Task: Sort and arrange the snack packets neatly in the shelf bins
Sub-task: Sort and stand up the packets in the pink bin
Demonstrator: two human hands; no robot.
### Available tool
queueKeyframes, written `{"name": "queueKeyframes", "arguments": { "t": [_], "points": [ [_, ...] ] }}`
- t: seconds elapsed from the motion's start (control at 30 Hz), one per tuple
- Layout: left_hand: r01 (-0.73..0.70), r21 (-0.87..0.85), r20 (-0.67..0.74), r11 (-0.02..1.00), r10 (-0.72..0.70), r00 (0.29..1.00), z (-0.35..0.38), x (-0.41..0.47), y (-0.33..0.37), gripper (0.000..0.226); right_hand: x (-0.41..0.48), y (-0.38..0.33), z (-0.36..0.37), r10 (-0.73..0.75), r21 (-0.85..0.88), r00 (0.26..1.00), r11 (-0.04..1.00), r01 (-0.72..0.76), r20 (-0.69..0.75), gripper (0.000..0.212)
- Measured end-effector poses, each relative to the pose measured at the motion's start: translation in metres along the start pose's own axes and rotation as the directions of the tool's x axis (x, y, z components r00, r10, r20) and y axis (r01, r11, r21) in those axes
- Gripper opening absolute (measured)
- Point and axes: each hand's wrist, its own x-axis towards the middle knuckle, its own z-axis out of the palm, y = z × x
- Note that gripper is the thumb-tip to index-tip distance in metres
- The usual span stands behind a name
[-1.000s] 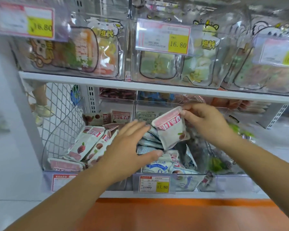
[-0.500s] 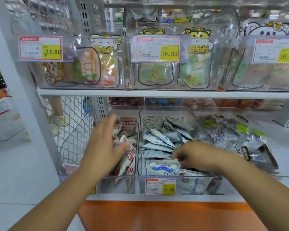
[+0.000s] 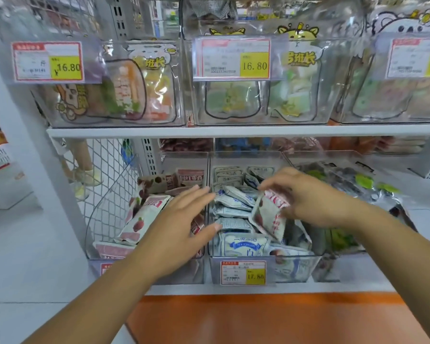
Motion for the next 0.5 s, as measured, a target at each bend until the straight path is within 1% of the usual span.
{"name": "queueKeyframes", "arguments": {
  "t": [0.07,0.13,0.2,0.27,0.33,0.37,0.4,0.43,0.47,0.5],
  "points": [
    [-0.001,-0.05,-0.046,0.999,-0.001,0.999,-0.001,0.001,0.008,0.068,-0.005,-0.006,-0.012,-0.013,0.147,0.995,0.989,0.028,-0.101,0.053],
    [0.031,-0.163,-0.054,0.986,-0.041,0.998,-0.002,0.002,0.022,0.074,-0.007,-0.016,-0.018,0.001,0.368,0.988,0.928,0.056,-0.153,0.047],
    [0.102,-0.361,-0.046,0.927,-0.126,0.991,-0.005,0.005,0.035,0.074,-0.006,-0.031,-0.011,-0.006,0.538,0.988,0.838,0.088,-0.152,0.045],
    [0.115,-0.536,-0.105,0.836,-0.201,0.974,-0.011,0.007,0.04,0.06,-0.004,-0.045,0.0,-0.035,0.606,0.984,0.784,0.134,-0.173,0.051],
    [0.131,-0.594,-0.207,0.794,-0.308,0.929,-0.018,0.01,0.032,0.051,-0.001,-0.051,0.007,-0.039,0.602,0.978,0.783,0.158,-0.206,0.059],
    [0.164,-0.605,-0.239,0.779,-0.374,0.896,-0.024,0.011,0.025,0.05,0.0,-0.05,0.007,-0.024,0.557,0.981,0.82,0.131,-0.195,0.058],
    [0.218,-0.601,-0.252,0.769,-0.441,0.861,-0.029,0.011,0.015,0.053,0.0,-0.045,0.006,-0.004,0.467,0.988,0.881,0.078,-0.156,0.054],
    [0.302,-0.563,-0.248,0.77,-0.505,0.826,-0.031,0.009,0.005,0.058,-0.002,-0.038,0.005,0.019,0.342,0.997,0.94,0.01,-0.08,0.046],
    [0.396,-0.443,-0.264,0.804,-0.54,0.799,-0.032,0.006,-0.006,0.065,-0.004,-0.031,0.006,0.04,0.226,0.999,0.973,-0.047,0.036,0.039],
    [0.451,-0.248,-0.303,0.857,-0.511,0.804,-0.029,0.001,-0.017,0.07,-0.007,-0.027,0.009,0.06,0.14,0.982,0.987,-0.085,0.179,0.036]
  ]
}}
